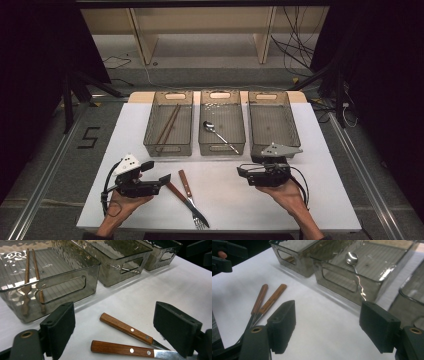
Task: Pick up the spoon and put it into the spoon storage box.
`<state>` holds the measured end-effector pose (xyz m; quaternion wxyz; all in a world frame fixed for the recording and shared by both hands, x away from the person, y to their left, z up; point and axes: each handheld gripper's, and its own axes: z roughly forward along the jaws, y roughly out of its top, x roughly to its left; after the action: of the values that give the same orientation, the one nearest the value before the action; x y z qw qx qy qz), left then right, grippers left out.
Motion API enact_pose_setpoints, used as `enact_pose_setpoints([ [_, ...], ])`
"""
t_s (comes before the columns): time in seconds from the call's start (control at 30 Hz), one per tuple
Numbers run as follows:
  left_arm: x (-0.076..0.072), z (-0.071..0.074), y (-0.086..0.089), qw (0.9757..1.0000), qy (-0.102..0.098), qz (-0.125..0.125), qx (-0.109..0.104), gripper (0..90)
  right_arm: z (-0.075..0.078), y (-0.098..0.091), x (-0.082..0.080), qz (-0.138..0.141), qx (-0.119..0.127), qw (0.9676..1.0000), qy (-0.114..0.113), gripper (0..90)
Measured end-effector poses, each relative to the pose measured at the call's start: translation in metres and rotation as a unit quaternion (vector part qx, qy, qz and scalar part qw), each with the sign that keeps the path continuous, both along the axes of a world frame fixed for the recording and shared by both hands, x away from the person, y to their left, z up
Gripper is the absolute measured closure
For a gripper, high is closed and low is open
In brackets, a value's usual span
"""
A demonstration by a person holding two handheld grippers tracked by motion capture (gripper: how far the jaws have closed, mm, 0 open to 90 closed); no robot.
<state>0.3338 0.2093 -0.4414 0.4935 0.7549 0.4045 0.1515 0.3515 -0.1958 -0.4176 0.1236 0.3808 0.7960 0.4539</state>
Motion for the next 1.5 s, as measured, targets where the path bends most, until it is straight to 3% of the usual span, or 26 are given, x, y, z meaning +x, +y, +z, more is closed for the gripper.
enact_pose_setpoints([
  [0.57, 0.018, 0.000, -0.021, 0.9990, 0.013, -0.035, 0.026, 18.8, -0.008, -0.034, -0.030, -0.040, 0.041, 0.9979, -0.029, 29.6],
  [1.0, 0.028, 0.001, -0.030, 0.9980, 0.027, -0.041, 0.039, 18.9, -0.013, -0.054, -0.040, -0.067, 0.061, 0.9950, -0.042, 28.5],
  [1.5, 0.037, -0.008, -0.038, 0.9934, 0.058, -0.064, 0.076, 22.4, -0.016, -0.053, -0.047, -0.066, 0.062, 0.9949, -0.044, 27.8],
])
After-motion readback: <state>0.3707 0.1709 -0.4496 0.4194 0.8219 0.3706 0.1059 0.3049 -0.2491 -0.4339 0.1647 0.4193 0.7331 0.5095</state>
